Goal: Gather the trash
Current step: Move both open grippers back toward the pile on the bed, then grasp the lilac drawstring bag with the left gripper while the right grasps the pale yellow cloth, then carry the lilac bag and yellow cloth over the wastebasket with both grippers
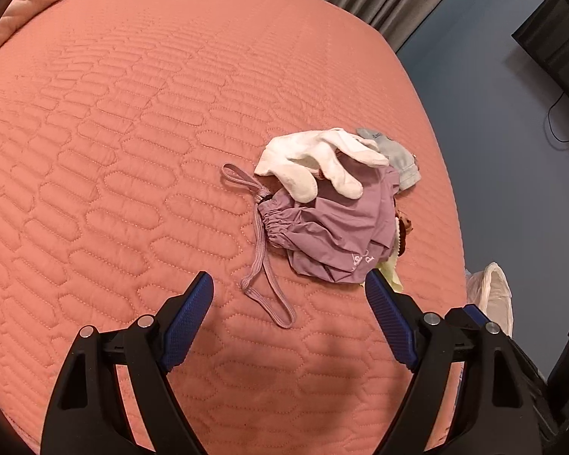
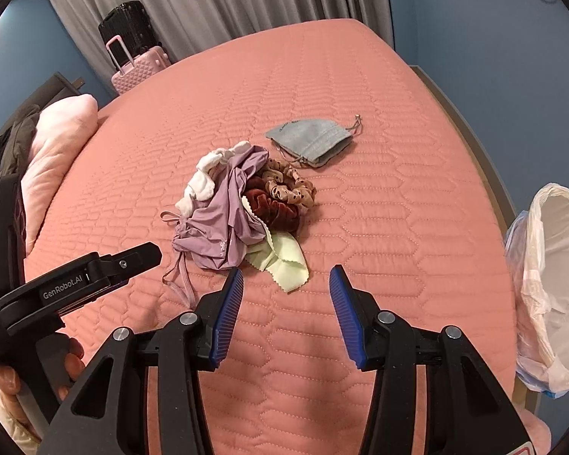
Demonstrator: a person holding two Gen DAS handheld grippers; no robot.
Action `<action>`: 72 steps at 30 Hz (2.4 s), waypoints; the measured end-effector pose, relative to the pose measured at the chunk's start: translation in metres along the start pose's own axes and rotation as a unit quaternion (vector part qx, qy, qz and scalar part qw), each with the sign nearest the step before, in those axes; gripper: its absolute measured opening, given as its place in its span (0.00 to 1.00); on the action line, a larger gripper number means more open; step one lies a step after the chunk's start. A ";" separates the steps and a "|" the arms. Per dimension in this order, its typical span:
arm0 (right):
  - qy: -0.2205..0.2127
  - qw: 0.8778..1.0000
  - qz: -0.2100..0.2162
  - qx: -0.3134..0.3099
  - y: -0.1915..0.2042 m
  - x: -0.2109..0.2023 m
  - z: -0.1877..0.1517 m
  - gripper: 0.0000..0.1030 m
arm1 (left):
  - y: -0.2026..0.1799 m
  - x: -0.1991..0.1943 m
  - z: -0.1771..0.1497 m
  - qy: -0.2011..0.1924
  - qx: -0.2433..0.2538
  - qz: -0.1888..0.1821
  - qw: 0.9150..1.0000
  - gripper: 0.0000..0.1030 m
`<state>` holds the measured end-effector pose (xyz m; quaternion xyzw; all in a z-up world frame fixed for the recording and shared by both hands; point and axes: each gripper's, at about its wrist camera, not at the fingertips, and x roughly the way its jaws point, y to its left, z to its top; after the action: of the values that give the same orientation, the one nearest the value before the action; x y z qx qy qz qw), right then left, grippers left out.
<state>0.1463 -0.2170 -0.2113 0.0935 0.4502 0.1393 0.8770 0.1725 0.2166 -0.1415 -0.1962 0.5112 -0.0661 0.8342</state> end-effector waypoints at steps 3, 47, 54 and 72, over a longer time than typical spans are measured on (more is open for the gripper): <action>0.013 1.000 -0.002 0.005 -0.002 0.018 0.003 0.46 | 0.004 0.012 0.005 0.008 -0.009 -0.004 1.000 0.76; -0.164 0.985 0.041 0.015 -0.026 -0.155 0.040 0.02 | -0.098 -0.130 0.003 -0.112 0.105 -0.072 0.986 0.13; -0.231 0.972 0.032 0.028 -0.055 -0.234 0.046 0.02 | -0.159 -0.157 -0.006 -0.140 0.156 -0.097 0.973 0.13; -0.296 0.953 -0.023 0.066 -0.134 -0.332 0.024 0.02 | -0.273 -0.172 -0.055 -0.144 0.267 -0.134 0.943 0.13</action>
<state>0.0028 -0.4535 0.0178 0.1774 0.1810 0.0549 0.9658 0.0679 0.0057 0.0867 -0.0401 0.3178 -0.2828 0.9041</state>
